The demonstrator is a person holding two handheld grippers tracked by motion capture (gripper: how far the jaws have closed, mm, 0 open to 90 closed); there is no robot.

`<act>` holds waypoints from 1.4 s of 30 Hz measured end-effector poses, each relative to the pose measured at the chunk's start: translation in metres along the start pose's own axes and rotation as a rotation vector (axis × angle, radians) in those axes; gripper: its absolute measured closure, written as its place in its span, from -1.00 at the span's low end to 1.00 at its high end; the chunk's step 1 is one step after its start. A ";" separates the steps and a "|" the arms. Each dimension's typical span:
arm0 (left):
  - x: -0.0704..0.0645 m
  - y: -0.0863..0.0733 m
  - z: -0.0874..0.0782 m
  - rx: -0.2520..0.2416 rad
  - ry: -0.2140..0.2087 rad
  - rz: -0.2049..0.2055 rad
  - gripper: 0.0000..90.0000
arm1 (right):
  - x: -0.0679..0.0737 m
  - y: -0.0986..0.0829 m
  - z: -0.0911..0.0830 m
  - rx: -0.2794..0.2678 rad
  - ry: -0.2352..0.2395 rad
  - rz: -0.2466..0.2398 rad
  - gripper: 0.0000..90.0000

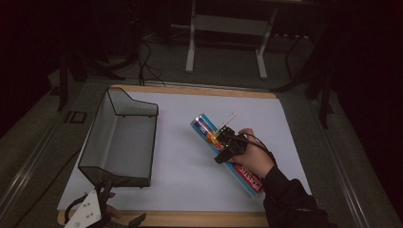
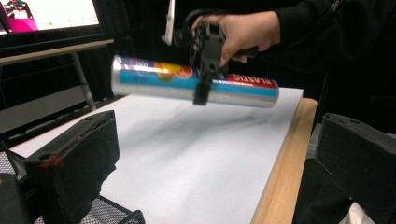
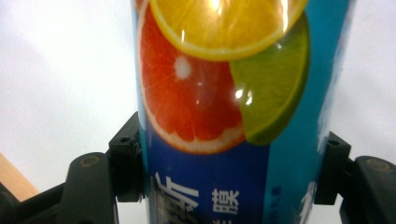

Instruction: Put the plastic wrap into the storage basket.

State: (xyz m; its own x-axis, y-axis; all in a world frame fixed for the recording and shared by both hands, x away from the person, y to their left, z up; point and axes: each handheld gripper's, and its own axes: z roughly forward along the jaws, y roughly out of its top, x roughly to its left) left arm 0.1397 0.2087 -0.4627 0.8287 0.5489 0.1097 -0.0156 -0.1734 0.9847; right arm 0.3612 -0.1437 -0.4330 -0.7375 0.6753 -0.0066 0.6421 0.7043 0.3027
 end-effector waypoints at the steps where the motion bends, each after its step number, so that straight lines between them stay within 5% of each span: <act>1: 0.000 0.000 0.000 0.000 0.000 0.000 -0.99 | -0.001 0.002 -0.004 -0.008 -0.001 0.005 -0.30; 20: 0.000 0.000 0.000 -0.003 0.005 0.002 -0.99 | 0.007 0.050 -0.041 -0.200 0.077 0.106 -0.30; 42: 0.001 0.000 -0.002 -0.010 0.014 -0.002 -0.99 | 0.059 0.137 -0.061 -0.391 0.170 0.121 -0.29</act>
State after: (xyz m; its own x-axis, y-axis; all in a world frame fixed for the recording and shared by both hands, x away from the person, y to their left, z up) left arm 0.1394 0.2113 -0.4618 0.8206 0.5610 0.1093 -0.0192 -0.1640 0.9863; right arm 0.3934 -0.0207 -0.3333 -0.7069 0.6789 0.1984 0.6228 0.4646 0.6294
